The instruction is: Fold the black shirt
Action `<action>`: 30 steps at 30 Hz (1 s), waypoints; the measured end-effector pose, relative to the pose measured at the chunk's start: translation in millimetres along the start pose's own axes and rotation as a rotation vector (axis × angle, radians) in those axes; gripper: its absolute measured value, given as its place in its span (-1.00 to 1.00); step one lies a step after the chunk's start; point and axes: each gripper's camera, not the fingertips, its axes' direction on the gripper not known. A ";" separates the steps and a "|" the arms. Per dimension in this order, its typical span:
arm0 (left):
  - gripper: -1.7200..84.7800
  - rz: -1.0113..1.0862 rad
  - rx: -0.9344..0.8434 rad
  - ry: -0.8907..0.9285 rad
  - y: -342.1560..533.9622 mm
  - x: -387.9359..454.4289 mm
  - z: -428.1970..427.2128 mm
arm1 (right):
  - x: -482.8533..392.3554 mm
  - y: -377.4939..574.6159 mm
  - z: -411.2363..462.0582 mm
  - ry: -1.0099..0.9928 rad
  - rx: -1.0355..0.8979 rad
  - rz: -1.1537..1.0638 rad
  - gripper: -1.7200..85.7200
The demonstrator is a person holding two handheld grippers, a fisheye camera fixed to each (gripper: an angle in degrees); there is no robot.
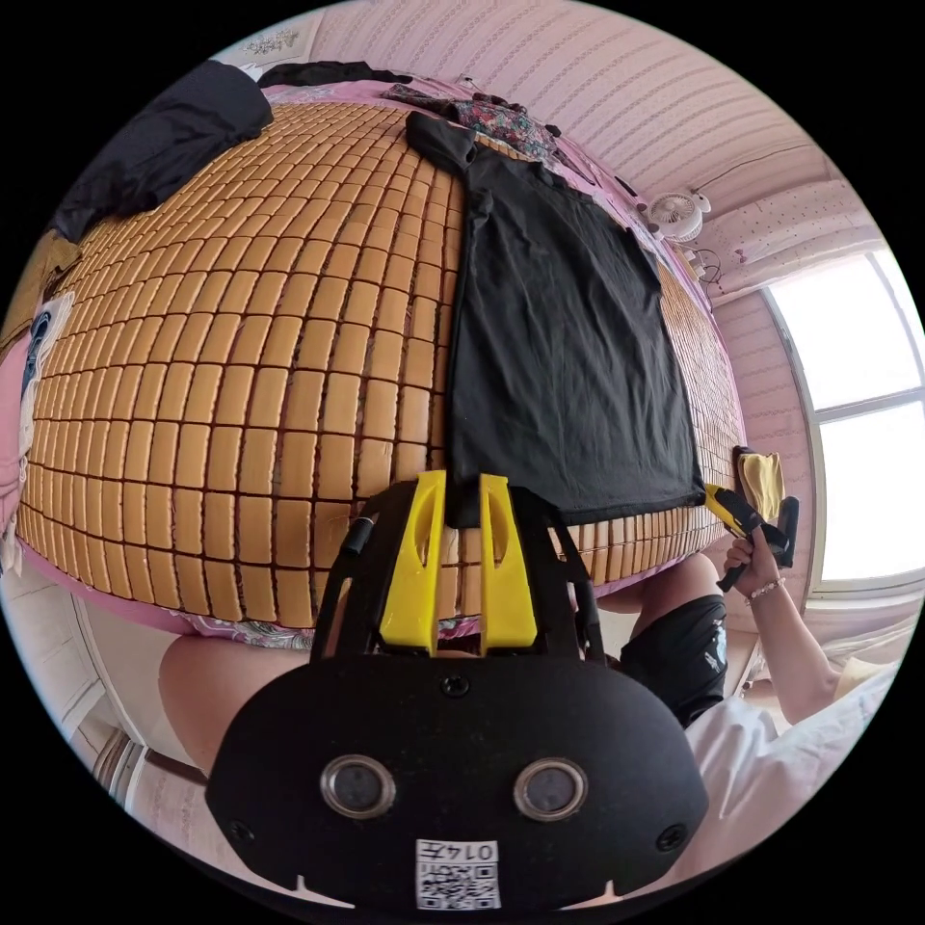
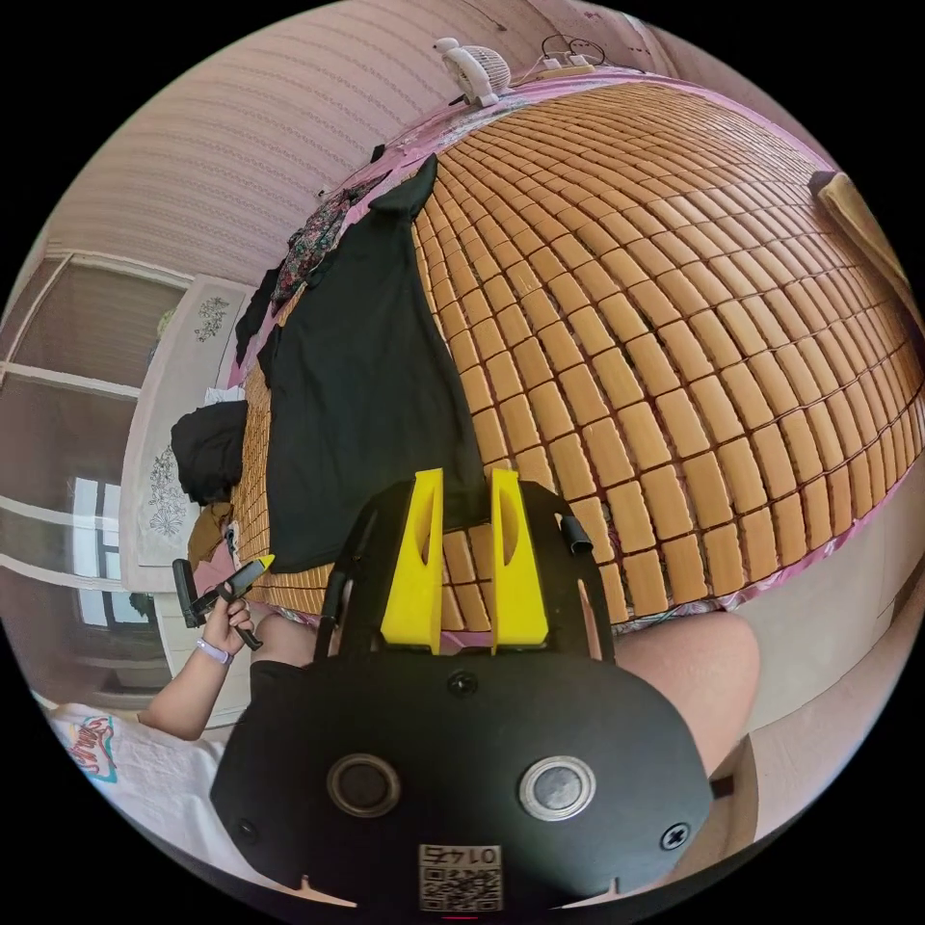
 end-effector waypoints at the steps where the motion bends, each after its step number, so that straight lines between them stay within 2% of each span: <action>1: -0.89 0.006 -0.004 0.001 -1.9 -1.9 0.2 | 11.1 -1.3 0.2 -0.044 -0.004 0.054 -0.85; 6: -0.97 0.084 -0.032 -0.117 -9.3 -16.0 -10.6 | 37.5 1.8 -11.5 -0.151 0.018 0.114 -0.90; 19: -0.97 -0.008 -0.024 -0.040 41.5 -75.8 -59.9 | 9.6 54.8 -21.0 0.023 -0.197 -0.205 -0.92; 23: -0.97 -0.054 -0.006 0.056 58.9 -97.7 -66.4 | 6.7 73.2 -22.2 0.063 -0.198 -0.266 -0.88; 27: -0.94 -0.099 0.015 -0.051 73.1 -116.6 -81.2 | 14.1 84.0 -27.3 0.146 -0.174 -0.270 -0.83; 30: -0.92 -0.082 0.053 -0.063 78.0 -126.0 -94.2 | 21.7 85.6 -33.1 0.161 -0.150 -0.254 -0.82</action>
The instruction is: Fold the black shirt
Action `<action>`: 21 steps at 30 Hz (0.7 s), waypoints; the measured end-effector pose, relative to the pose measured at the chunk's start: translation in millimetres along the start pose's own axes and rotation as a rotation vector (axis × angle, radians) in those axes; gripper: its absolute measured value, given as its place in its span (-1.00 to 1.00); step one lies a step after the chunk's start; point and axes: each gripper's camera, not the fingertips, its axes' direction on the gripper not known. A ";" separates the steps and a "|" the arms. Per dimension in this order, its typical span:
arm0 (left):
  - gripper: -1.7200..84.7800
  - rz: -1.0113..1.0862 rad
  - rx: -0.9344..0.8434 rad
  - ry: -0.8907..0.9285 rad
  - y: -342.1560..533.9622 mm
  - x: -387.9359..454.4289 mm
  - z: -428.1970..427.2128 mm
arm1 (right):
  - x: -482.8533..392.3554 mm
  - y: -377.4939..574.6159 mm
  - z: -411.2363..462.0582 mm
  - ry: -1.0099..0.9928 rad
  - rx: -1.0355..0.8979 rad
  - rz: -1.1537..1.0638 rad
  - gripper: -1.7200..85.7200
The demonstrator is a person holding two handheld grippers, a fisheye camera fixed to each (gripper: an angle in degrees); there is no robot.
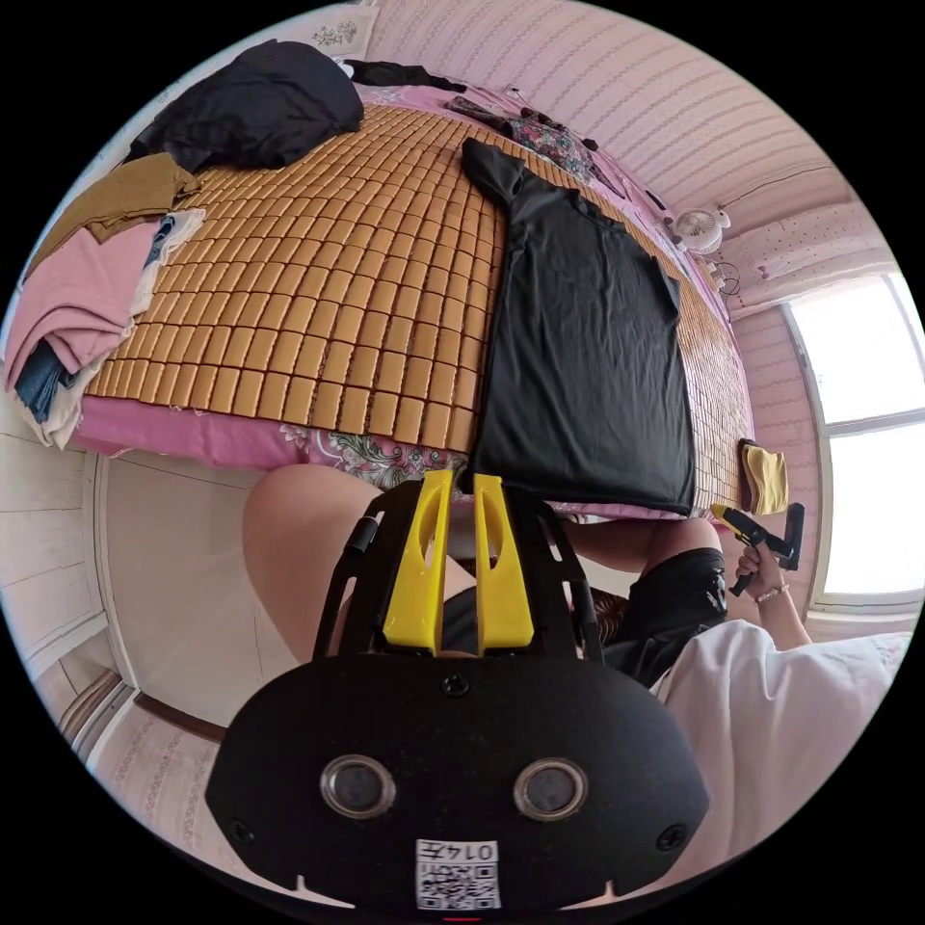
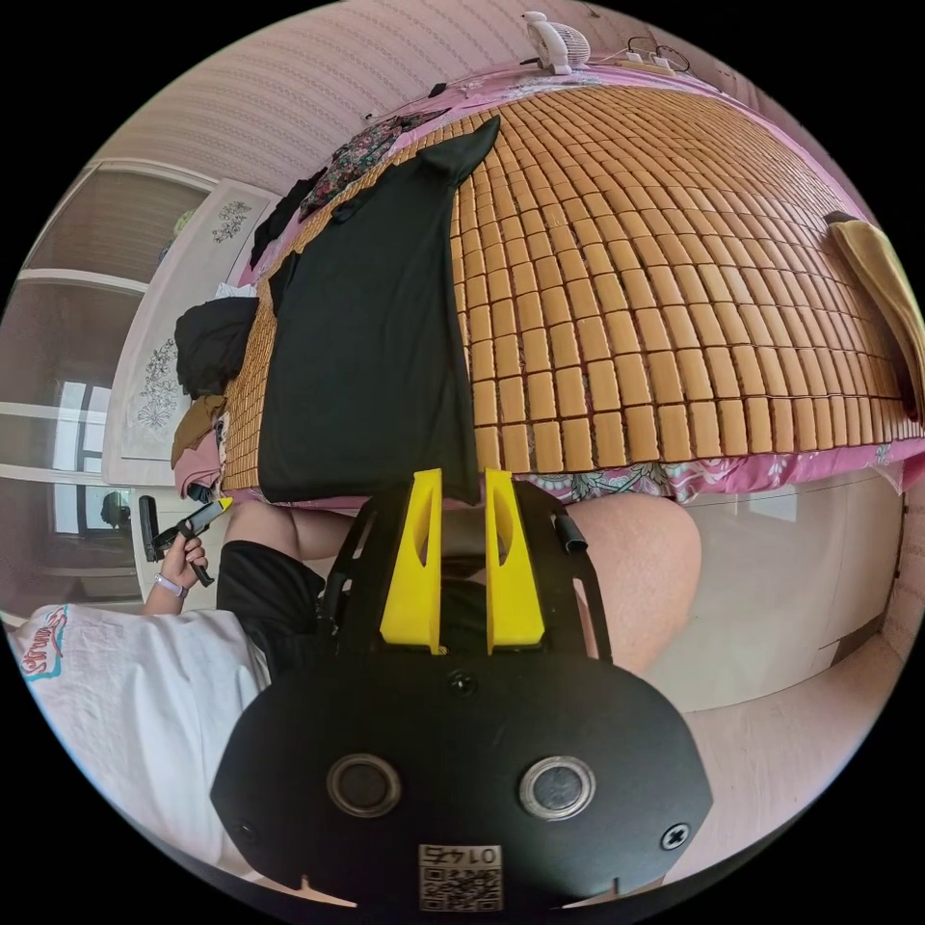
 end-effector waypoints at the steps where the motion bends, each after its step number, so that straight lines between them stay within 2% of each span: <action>1: -0.92 0.005 0.007 0.003 -0.5 -1.3 -1.6 | 1.3 0.6 -2.1 0.012 0.021 0.002 -0.82; 5: -0.91 0.052 0.050 0.006 -15.8 -0.1 -2.1 | -6.1 -3.7 -2.0 0.041 0.071 -0.037 -0.81; 12: -0.91 0.186 0.095 0.100 -65.4 32.0 29.2 | -53.7 -34.0 24.6 0.106 0.080 -0.241 -0.82; 15: -0.90 0.278 0.095 0.131 -94.3 56.5 51.0 | -59.4 -58.9 29.4 0.115 0.159 -0.278 -0.82; 21: -0.89 0.487 0.080 0.183 -170.8 127.0 107.2 | -42.0 -143.3 27.8 0.146 0.341 -0.215 -0.73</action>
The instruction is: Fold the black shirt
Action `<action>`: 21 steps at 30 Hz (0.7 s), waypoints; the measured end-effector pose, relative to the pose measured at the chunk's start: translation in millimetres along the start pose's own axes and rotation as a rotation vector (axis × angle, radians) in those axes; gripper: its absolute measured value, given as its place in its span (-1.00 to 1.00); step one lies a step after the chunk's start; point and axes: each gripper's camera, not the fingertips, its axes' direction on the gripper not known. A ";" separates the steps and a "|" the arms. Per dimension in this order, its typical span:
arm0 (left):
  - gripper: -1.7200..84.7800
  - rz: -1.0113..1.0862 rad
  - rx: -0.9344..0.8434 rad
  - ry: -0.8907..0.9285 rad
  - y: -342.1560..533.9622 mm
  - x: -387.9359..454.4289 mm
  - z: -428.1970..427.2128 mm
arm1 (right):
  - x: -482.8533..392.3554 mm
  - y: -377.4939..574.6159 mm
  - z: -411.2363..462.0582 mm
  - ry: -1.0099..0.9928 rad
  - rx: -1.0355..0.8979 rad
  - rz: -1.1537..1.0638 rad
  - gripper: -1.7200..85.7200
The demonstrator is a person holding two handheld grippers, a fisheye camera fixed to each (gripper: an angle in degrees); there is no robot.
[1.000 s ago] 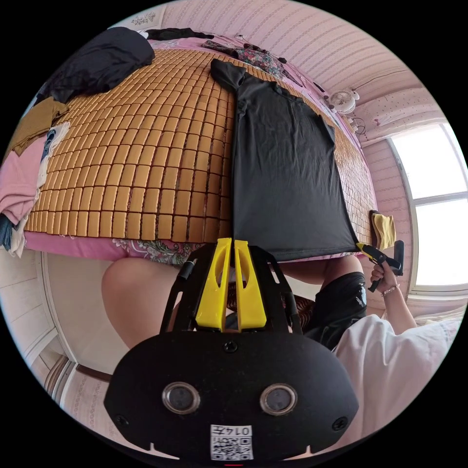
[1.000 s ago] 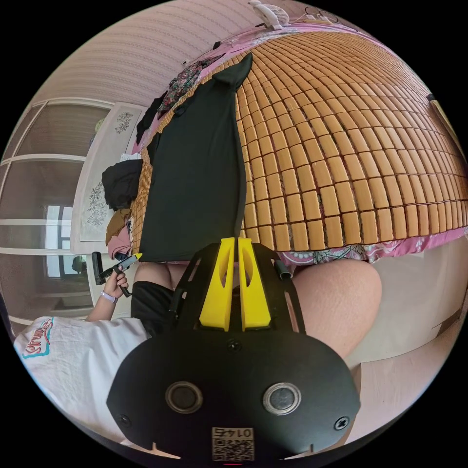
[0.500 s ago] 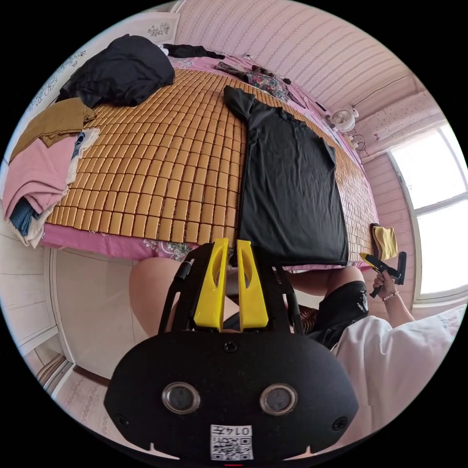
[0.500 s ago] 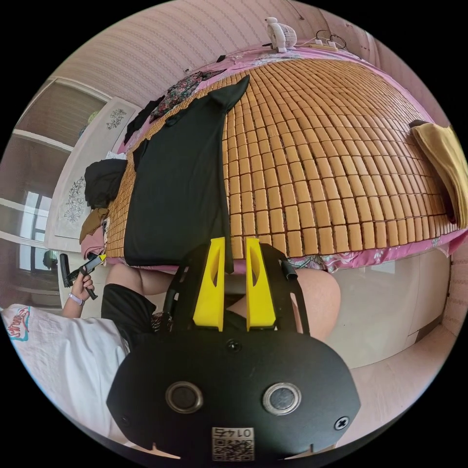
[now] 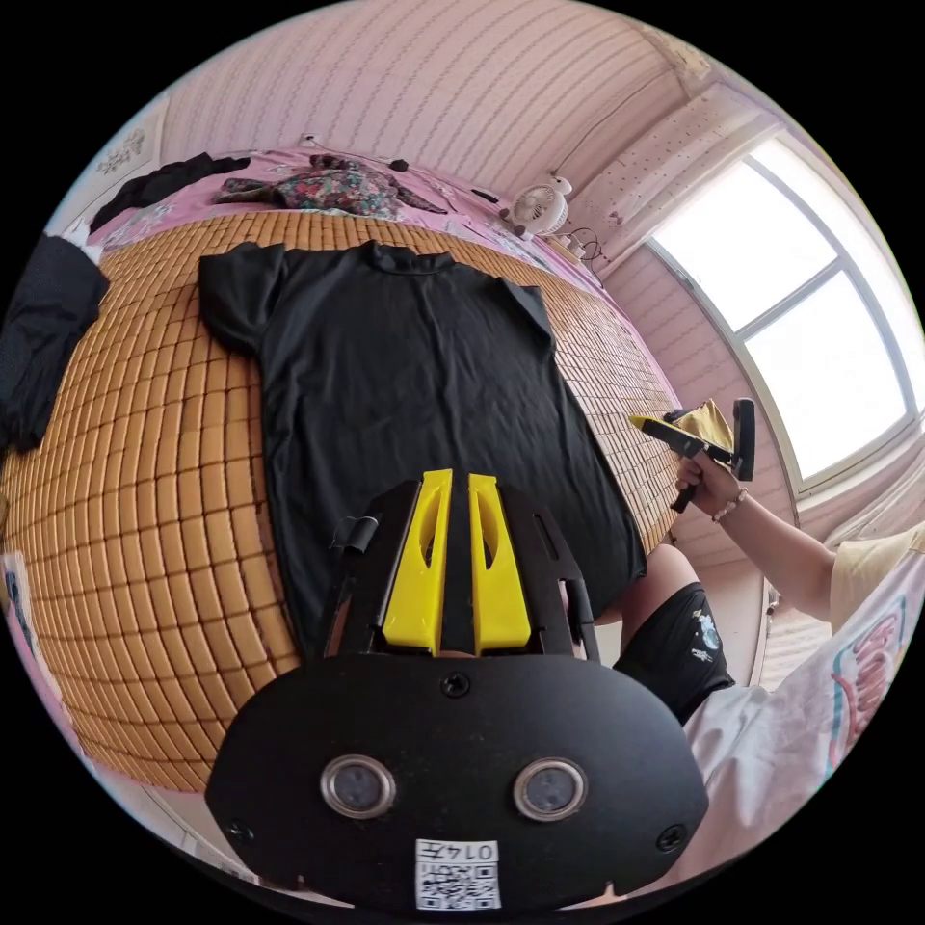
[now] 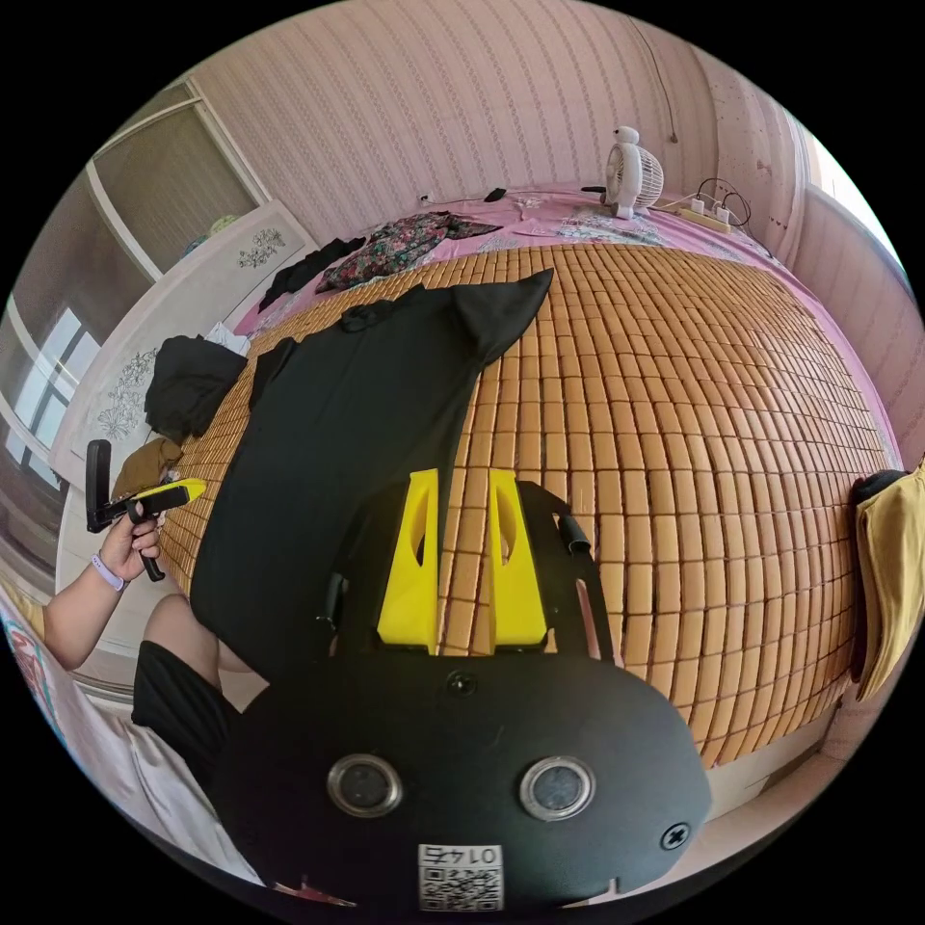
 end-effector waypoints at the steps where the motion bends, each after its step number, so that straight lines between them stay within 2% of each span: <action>1: -0.89 0.019 -0.005 -0.002 -9.7 2.2 8.6 | 7.3 -17.9 9.1 0.012 0.018 0.014 -0.71; 6: -0.88 0.116 -0.062 0.002 -73.3 17.3 83.1 | 35.4 -86.9 51.8 0.071 0.051 0.059 -0.67; 12: -0.91 0.089 -0.156 -0.052 -81.0 6.8 146.9 | 53.4 -142.5 117.7 0.009 0.013 0.096 -0.66; 17: -0.96 0.127 -0.110 -0.088 -73.4 5.4 157.9 | 54.4 -157.1 148.9 0.093 0.007 0.182 -0.81; 21: -0.97 0.108 -0.105 -0.061 -76.0 -2.2 166.6 | 32.5 -167.4 139.4 -0.167 0.050 0.013 -0.93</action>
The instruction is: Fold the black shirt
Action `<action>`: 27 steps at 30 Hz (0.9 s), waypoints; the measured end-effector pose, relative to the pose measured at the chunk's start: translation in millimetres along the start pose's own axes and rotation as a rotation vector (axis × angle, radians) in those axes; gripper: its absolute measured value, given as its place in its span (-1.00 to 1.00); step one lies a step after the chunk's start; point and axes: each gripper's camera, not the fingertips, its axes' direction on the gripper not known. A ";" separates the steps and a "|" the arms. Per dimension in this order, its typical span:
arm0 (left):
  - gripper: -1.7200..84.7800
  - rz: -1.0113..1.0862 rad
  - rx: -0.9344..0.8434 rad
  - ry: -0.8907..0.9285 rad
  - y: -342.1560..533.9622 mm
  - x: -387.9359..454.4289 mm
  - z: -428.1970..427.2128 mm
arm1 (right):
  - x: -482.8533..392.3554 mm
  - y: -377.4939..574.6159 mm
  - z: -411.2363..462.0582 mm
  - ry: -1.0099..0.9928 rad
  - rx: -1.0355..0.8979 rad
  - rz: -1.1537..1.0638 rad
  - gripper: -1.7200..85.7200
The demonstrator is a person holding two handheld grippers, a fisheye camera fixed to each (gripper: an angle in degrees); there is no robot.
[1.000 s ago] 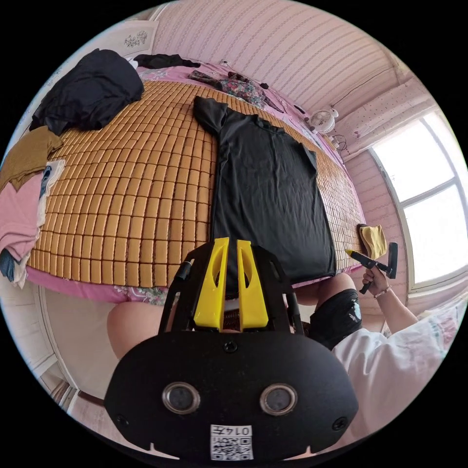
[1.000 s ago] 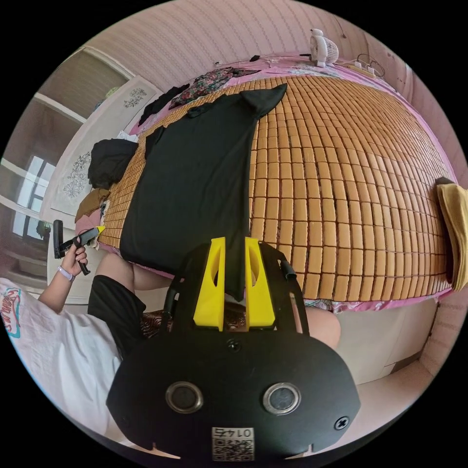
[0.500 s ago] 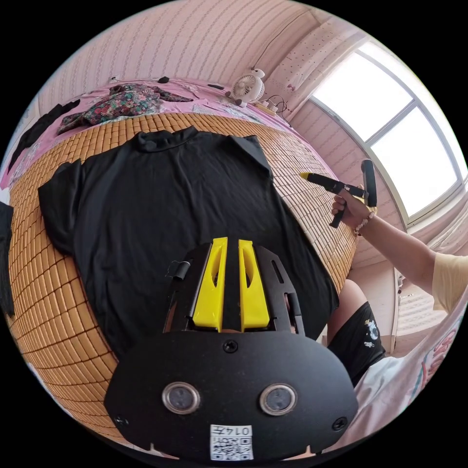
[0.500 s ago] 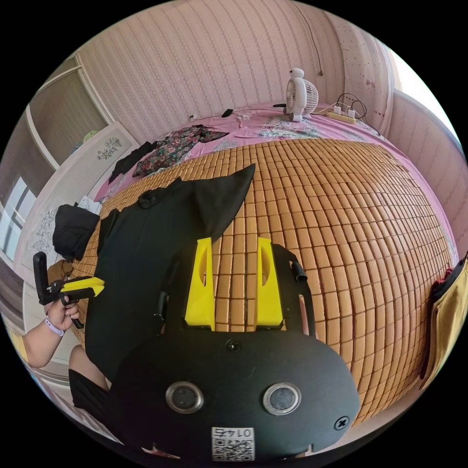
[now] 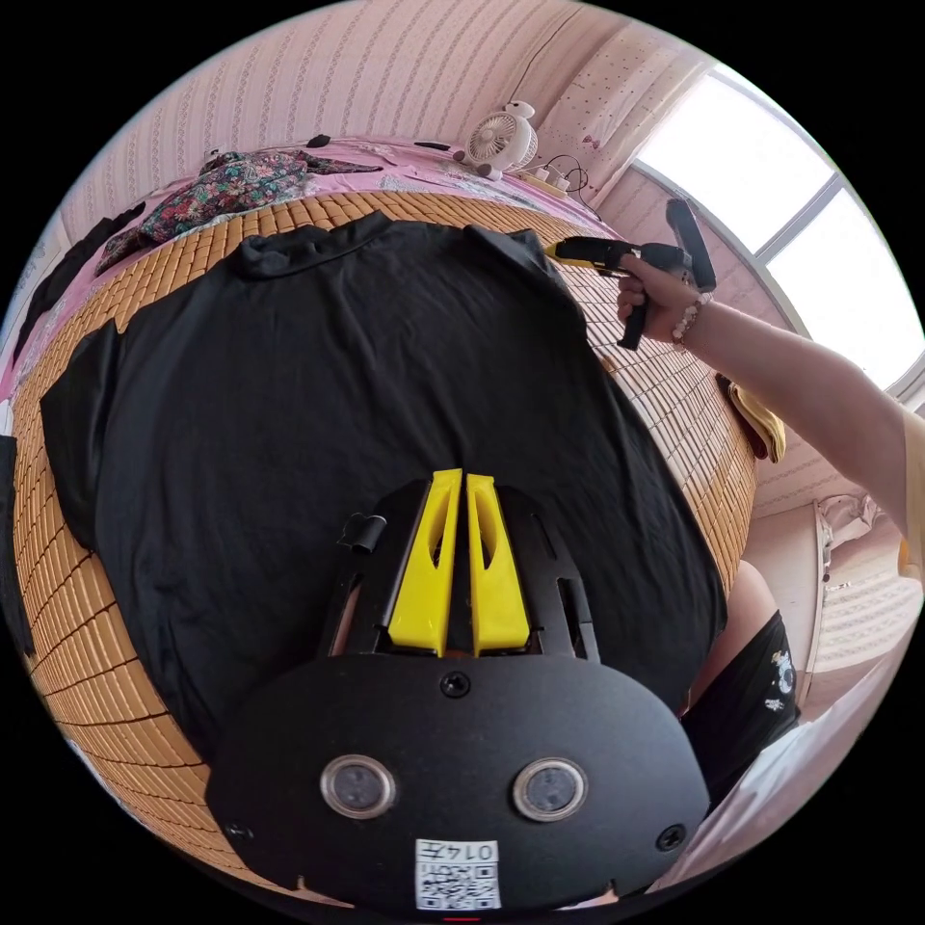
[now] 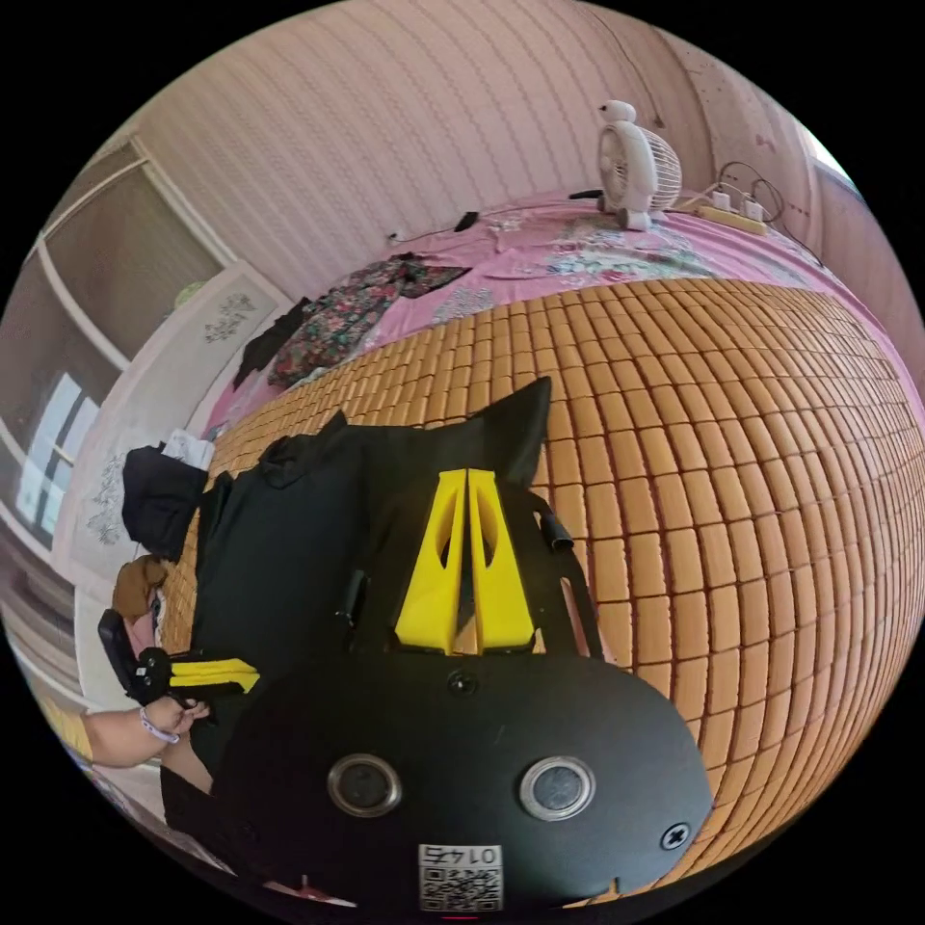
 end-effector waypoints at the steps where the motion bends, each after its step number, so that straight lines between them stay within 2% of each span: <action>1: -0.97 -0.004 0.001 0.008 -0.4 -1.5 1.1 | -9.0 -2.8 -2.6 0.015 0.004 -0.030 -0.90; 5: -0.97 -0.022 0.001 0.024 -4.4 -5.5 8.4 | -15.4 -5.7 -6.6 0.181 0.056 0.013 -0.80; 9: -0.97 0.002 0.012 -0.006 -4.9 0.8 11.7 | -10.3 -1.8 32.5 0.258 -0.139 -0.010 -0.69; 14: -0.98 0.019 0.033 -0.019 2.7 0.7 24.2 | -27.5 1.4 36.9 0.352 -0.135 -0.125 -0.81; 16: -0.98 0.001 0.044 -0.002 1.9 -3.8 28.2 | -30.8 -4.7 30.0 0.302 -0.136 -0.107 -0.87; 18: -0.98 -0.026 0.035 0.025 -3.1 -10.2 32.8 | -46.6 -9.2 9.4 0.234 -0.017 -0.115 -0.92; 20: -0.98 -0.039 0.036 0.025 -5.8 -13.6 34.1 | -84.2 -9.5 -9.6 0.132 0.065 -0.257 -0.89; 21: -0.98 -0.044 0.051 0.026 -6.4 -15.6 33.0 | -120.0 -2.6 -16.1 0.056 0.059 -0.448 -0.88; 22: -0.98 -0.047 0.060 0.030 -6.5 -16.6 32.0 | -153.7 10.5 -18.5 -0.036 -0.010 -0.641 -0.86; 24: -0.98 -0.060 0.089 0.046 -6.9 -21.8 28.1 | -182.8 33.8 -15.2 -0.149 -0.162 -0.841 -0.83; 27: -0.98 -0.081 0.113 0.051 -8.5 -29.1 26.9 | -173.6 49.9 -5.0 -0.175 -0.250 -0.800 -0.79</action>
